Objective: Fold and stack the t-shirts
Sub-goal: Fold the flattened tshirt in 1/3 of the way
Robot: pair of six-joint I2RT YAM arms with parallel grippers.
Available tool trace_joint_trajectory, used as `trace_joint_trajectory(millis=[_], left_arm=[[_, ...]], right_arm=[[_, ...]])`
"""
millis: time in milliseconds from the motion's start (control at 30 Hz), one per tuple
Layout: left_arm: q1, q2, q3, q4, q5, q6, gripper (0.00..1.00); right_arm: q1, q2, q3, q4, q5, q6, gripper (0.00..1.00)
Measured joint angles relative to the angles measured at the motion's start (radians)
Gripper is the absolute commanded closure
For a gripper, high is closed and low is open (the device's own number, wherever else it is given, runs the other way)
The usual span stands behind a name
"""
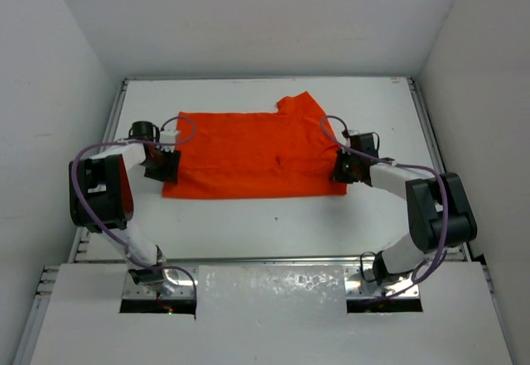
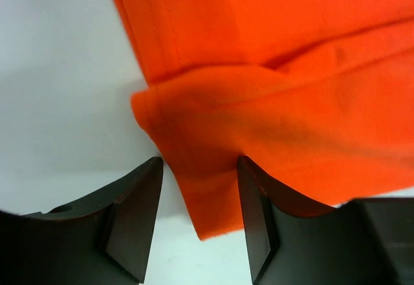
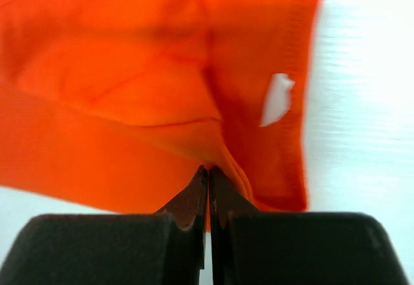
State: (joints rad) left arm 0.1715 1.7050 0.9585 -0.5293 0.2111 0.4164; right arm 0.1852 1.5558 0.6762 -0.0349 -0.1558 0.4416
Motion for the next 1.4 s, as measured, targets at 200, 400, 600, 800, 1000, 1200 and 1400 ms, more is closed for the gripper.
trace_joint_trajectory(millis=[200, 400, 600, 800, 1000, 1200, 1400], left_arm=[[-0.001, 0.008, 0.0, 0.046, -0.022, 0.002, 0.52], [-0.001, 0.007, -0.005, 0.065, -0.034, 0.005, 0.52], [0.001, 0.001, -0.003, 0.052, -0.018, 0.013, 0.47], [0.024, -0.043, 0.081, -0.051, 0.078, 0.005, 0.39], [0.027, -0.146, 0.169, -0.088, 0.101, -0.003, 0.39], [0.027, -0.086, 0.085, -0.115, 0.067, 0.001, 0.39], [0.027, 0.034, 0.067, -0.095, 0.048, -0.006, 0.39]], right_arm=[[-0.062, 0.059, 0.0, 0.006, 0.006, -0.008, 1.0], [-0.09, 0.065, 0.005, 0.014, -0.004, -0.028, 1.0], [-0.11, 0.062, 0.095, -0.128, 0.032, -0.077, 0.55], [-0.116, -0.049, 0.185, -0.262, 0.064, -0.109, 0.43], [-0.116, -0.141, 0.182, -0.365, 0.082, -0.103, 0.35], [-0.122, -0.082, 0.147, -0.402, 0.072, -0.082, 0.37], [-0.147, 0.087, 0.147, -0.33, 0.038, -0.051, 0.58]])
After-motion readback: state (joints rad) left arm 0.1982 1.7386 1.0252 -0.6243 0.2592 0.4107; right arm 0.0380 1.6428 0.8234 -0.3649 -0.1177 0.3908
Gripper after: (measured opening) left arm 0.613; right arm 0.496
